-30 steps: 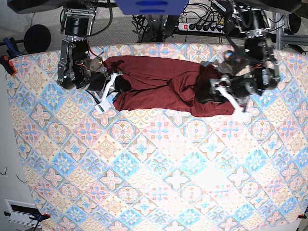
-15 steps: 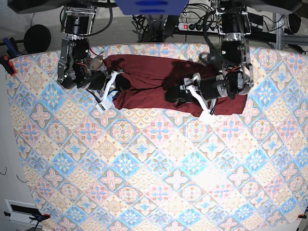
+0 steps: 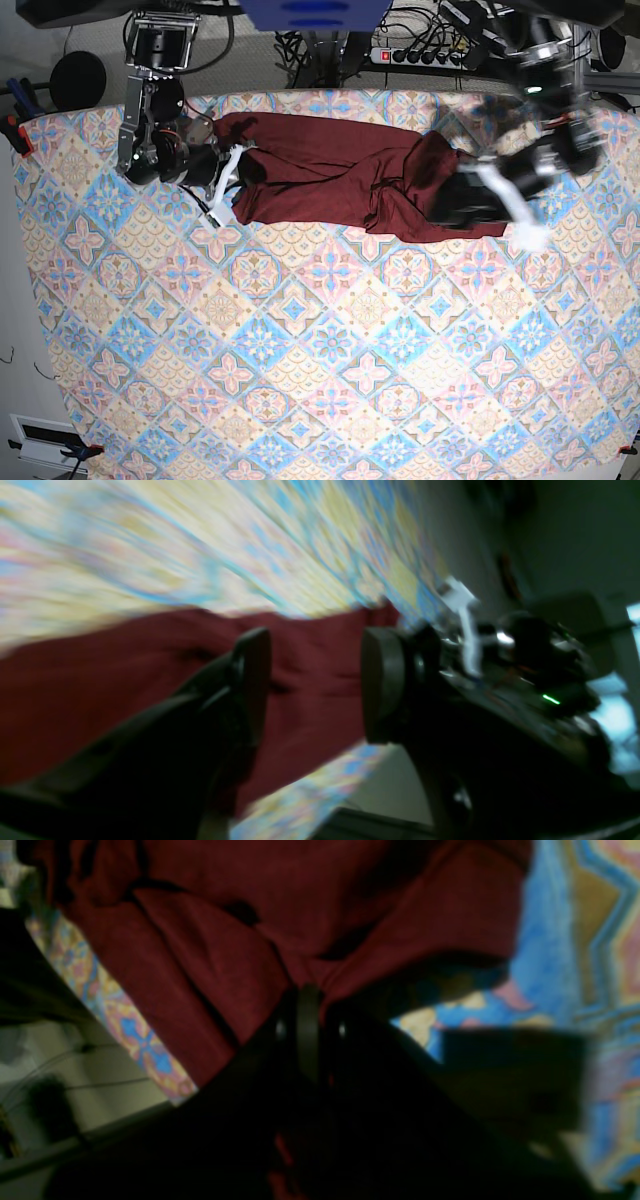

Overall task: Layout the t-shirt on the table in an organized manner, then fold the t-shirt properly
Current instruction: 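Grasp the folded end with the left gripper and fold it further toward the right gripper, then lift the shirt end with the right gripper and fold it toward the left gripper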

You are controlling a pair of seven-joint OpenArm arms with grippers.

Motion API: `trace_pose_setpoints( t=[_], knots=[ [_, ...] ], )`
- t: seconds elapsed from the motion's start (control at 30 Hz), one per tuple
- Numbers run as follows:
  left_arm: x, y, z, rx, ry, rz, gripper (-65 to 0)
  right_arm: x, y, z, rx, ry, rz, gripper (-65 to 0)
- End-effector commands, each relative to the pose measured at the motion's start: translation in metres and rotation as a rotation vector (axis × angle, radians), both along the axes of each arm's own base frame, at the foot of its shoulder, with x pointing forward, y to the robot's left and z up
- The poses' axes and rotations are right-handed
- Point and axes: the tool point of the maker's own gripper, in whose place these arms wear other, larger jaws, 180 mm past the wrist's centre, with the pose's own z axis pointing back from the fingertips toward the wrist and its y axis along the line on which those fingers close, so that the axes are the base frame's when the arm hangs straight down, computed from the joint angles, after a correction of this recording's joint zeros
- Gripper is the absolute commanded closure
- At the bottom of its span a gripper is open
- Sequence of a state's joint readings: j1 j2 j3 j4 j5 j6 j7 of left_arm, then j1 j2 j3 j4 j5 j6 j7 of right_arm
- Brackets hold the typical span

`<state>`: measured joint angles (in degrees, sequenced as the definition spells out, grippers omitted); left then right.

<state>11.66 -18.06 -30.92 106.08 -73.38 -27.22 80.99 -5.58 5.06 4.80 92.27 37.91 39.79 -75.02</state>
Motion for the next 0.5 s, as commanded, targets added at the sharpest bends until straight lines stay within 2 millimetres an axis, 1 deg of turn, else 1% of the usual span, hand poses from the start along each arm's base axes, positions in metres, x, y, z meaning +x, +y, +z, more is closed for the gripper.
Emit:
trace_pose_setpoints(
  t=[0.0,0.03,0.13,0.2,0.33,0.37,0.47],
  knots=[
    [0.003,0.020,0.016,0.027,-0.053,0.042,-26.7,0.016,0.005,0.022,0.027,-0.087,0.008,0.0],
    [0.003,0.038,0.020,0.055,-0.062,0.087,-26.7,0.017,0.012,0.028,0.027,-0.110,0.032,0.0],
    [0.002,0.077,0.031,0.133,-0.085,0.179,-26.7,0.015,0.030,0.037,0.030,-0.141,0.098,0.0],
    [0.002,0.094,0.036,0.190,-0.087,0.204,-26.7,0.013,0.039,0.042,0.030,-0.159,0.130,0.0],
    [-0.002,0.110,0.031,0.292,-0.044,0.204,-26.7,0.011,0.048,0.044,0.033,-0.168,0.164,0.0],
    [-0.003,0.113,0.028,0.311,-0.033,0.210,-26.7,0.015,0.050,0.050,0.033,-0.188,0.168,0.0],
    [-0.011,0.121,0.010,0.388,0.035,0.218,-26.7,0.023,0.051,0.066,0.028,-0.246,0.176,0.0]
  ],
)
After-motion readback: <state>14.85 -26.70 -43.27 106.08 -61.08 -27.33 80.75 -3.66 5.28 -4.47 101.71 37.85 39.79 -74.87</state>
